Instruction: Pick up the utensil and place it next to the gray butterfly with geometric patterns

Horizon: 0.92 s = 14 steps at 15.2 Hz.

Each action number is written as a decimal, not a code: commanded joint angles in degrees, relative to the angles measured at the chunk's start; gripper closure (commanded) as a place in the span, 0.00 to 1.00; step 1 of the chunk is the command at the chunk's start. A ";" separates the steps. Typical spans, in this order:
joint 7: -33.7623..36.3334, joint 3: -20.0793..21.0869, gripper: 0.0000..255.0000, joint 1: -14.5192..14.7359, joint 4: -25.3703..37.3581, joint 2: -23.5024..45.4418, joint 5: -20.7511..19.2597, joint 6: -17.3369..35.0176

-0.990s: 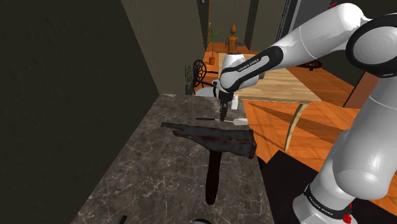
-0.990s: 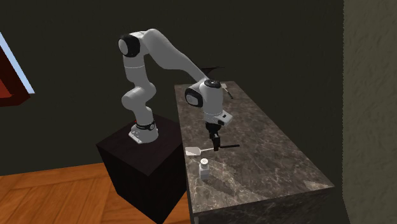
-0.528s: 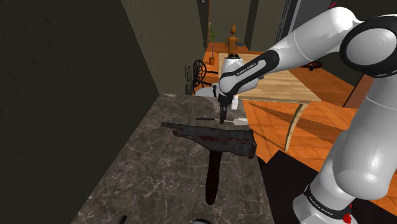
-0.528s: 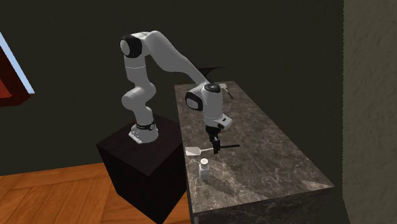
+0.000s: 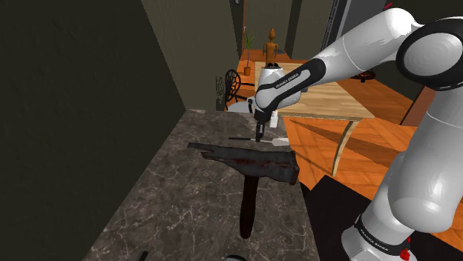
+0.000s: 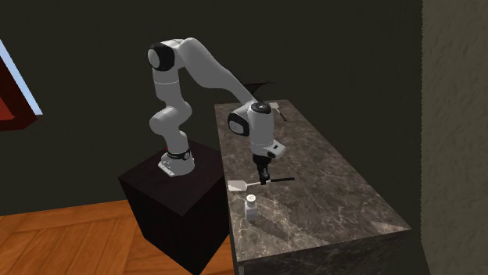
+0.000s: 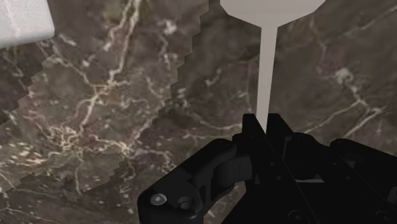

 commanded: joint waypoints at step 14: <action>1.36 -0.08 1.00 0.05 2.83 -4.03 -1.63 -6.72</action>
